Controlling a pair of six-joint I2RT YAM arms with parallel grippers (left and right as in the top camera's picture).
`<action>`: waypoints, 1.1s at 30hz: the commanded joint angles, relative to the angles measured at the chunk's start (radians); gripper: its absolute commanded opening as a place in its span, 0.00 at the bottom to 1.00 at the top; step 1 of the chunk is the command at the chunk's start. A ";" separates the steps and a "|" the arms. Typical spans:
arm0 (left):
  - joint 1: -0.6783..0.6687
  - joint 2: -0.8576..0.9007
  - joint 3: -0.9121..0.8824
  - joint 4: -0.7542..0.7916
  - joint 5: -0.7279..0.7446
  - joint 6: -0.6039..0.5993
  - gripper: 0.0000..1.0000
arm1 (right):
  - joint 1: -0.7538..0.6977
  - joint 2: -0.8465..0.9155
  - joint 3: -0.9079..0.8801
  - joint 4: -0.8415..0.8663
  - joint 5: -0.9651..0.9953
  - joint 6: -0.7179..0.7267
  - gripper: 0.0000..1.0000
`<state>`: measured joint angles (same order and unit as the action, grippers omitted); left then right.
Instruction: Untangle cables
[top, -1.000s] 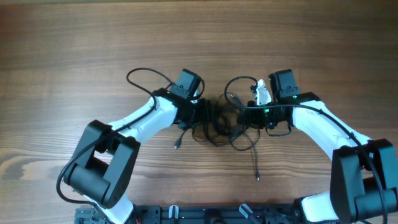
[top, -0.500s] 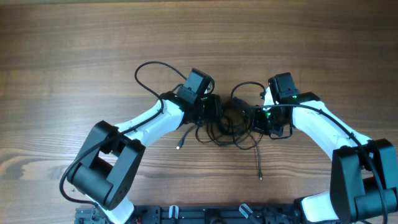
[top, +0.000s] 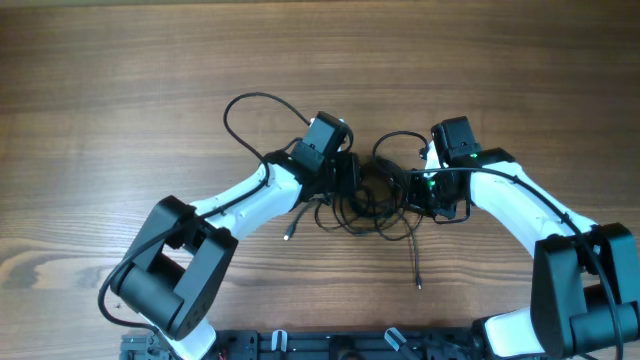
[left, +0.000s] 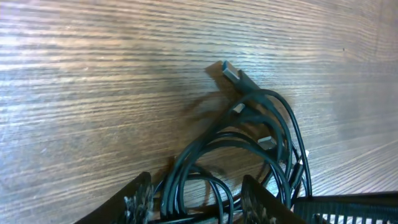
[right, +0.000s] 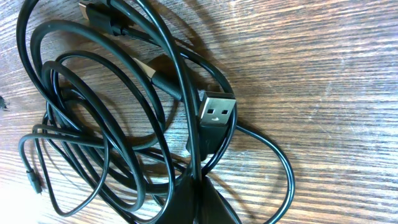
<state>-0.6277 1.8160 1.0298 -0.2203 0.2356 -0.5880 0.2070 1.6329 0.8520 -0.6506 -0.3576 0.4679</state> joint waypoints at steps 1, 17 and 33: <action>-0.026 0.033 0.003 0.008 -0.021 0.089 0.48 | 0.002 0.015 0.003 -0.003 0.017 0.007 0.04; -0.005 0.108 0.003 -0.160 -0.427 0.184 0.04 | 0.002 0.015 0.003 -0.019 0.021 0.006 0.04; 0.286 -0.091 0.003 -0.289 -0.309 0.123 0.04 | 0.002 0.015 0.003 0.016 -0.010 -0.006 0.04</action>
<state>-0.4431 1.7958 1.0477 -0.5022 0.0055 -0.4294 0.2306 1.6329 0.8646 -0.6350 -0.4412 0.4786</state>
